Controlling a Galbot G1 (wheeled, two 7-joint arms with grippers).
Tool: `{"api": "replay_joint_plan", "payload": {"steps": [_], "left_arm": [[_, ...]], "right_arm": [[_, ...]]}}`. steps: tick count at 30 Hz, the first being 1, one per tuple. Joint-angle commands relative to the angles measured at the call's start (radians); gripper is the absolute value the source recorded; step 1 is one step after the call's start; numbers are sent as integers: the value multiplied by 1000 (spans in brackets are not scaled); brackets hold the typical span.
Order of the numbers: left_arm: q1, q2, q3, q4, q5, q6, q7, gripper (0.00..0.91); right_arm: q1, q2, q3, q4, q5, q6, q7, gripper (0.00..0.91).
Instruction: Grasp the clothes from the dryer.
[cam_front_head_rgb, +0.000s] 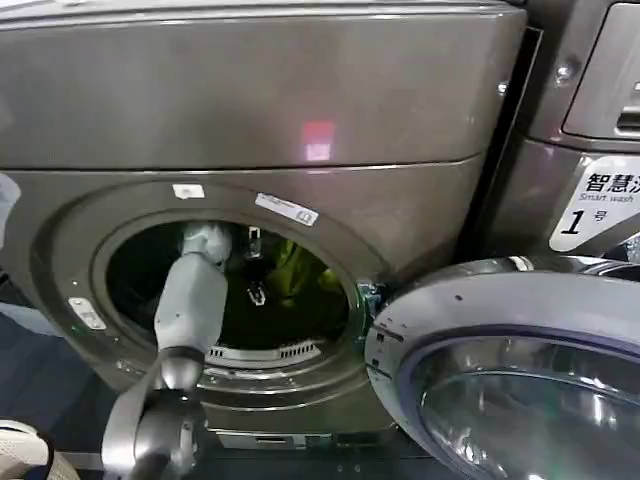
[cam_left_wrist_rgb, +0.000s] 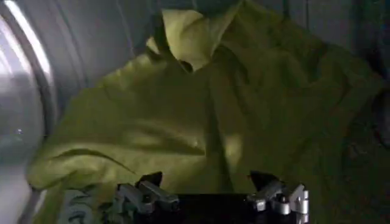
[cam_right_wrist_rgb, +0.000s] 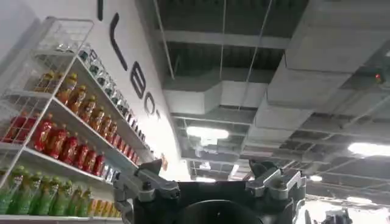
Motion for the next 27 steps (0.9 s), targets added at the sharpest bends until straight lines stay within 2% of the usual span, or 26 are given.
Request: {"api": "replay_joint_plan", "payload": {"steps": [1, 6, 7, 8, 9, 10, 27], "left_arm": [[-2, 2, -1, 48, -2, 5, 0, 907], [2, 6, -3, 70, -4, 7, -4, 907], [3, 9, -2, 77, -19, 7, -5, 410], [5, 9, -2, 78, -25, 8, -5, 114], [7, 10, -3, 79, -26, 2, -3, 34], [7, 11, -3, 82, -32, 1, -3, 0], [20, 12, -2, 72, -96, 11, -26, 0]], "right_arm": [[0, 1, 0, 2, 1, 0, 1, 907], [1, 2, -3, 4, 1, 0, 1, 907], [1, 2, -3, 4, 1, 0, 1, 907], [0, 2, -2, 3, 1, 1, 1, 907], [0, 3, -2, 3, 1, 1, 1, 907], [-1, 3, -2, 1, 1, 2, 1, 907], [-1, 2, -4, -2, 5, 0, 1, 907]]}}
